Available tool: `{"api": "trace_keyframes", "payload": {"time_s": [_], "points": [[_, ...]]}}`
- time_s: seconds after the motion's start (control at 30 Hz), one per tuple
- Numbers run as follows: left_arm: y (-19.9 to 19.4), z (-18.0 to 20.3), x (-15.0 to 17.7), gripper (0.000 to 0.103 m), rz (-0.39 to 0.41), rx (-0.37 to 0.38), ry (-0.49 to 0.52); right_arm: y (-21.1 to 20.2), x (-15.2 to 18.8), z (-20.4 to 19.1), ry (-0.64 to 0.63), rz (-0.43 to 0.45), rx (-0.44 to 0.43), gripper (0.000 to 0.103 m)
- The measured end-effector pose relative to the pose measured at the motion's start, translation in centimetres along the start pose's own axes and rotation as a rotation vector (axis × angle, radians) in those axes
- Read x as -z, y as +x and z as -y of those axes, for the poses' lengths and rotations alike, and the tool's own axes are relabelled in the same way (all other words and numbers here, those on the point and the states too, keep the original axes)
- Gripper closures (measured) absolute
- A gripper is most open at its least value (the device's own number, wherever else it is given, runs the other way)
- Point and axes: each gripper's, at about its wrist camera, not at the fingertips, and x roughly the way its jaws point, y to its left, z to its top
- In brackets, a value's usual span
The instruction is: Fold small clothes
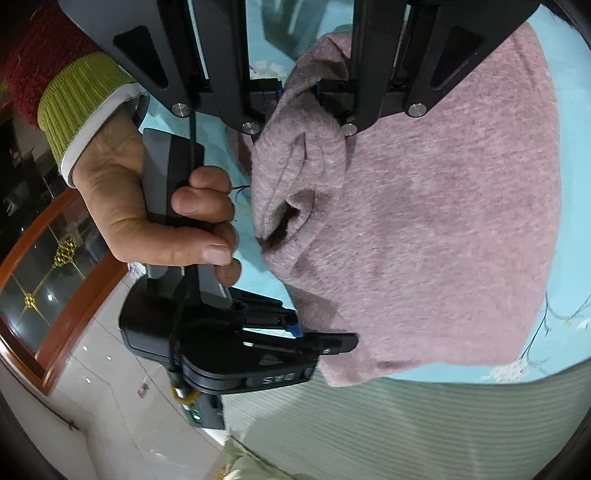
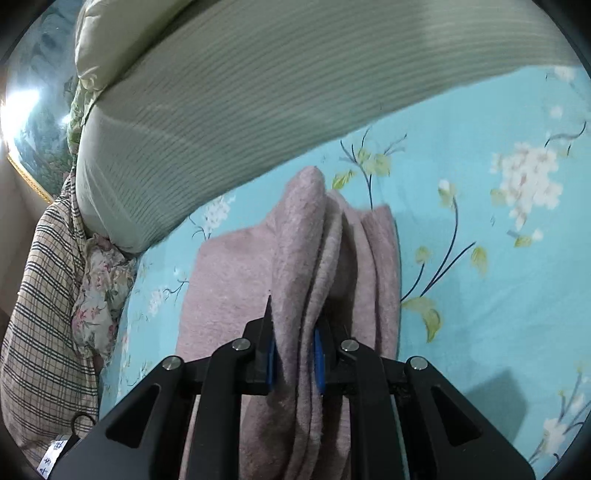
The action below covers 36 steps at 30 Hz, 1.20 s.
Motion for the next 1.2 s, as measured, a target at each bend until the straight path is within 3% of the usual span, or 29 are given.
{"api": "trace_keyframes", "payload": {"time_s": [0.07,0.17,0.3,0.37,0.47,0.53,0.67,0.77,1.03,1.2], "points": [[0.9,-0.2,0.1,0.092,-0.029,-0.007,0.004,0.9,0.2,0.3,-0.010,-0.038,0.044,0.082],[1.6,-1.1,-0.1,0.087,-0.063,0.006,-0.039,0.2,0.6,0.9,0.026,-0.024,0.024,0.079],[-0.7,-2.4,0.9,0.055,-0.058,0.023,-0.052,-2.1,1.7,0.8,0.049,0.009,0.029,0.068],[-2.5,-3.2,1.4,0.045,-0.041,0.029,-0.068,-3.1,2.7,0.5,0.037,0.019,0.018,0.043],[-4.8,-5.0,2.0,0.039,-0.022,0.040,-0.113,-3.4,4.8,0.3,-0.017,-0.011,0.090,0.042],[-6.1,-6.3,2.1,0.033,-0.001,0.006,-0.132,-3.7,6.1,0.8,-0.017,-0.024,0.142,0.042],[-7.6,-9.4,1.5,0.031,0.020,-0.049,-0.181,-5.6,6.7,1.9,0.041,0.011,0.114,0.042],[-6.8,-12.4,0.4,0.030,0.017,-0.070,-0.253,-6.0,6.2,2.2,0.088,0.014,0.004,0.042],[-2.3,-17.1,-2.7,0.025,-0.042,-0.010,-0.384,-1.6,5.5,2.0,0.130,-0.080,-0.053,0.041],[1.2,-19.8,-4.0,0.026,-0.073,0.040,-0.443,-0.6,4.9,3.0,0.171,-0.089,-0.111,0.040]]}}
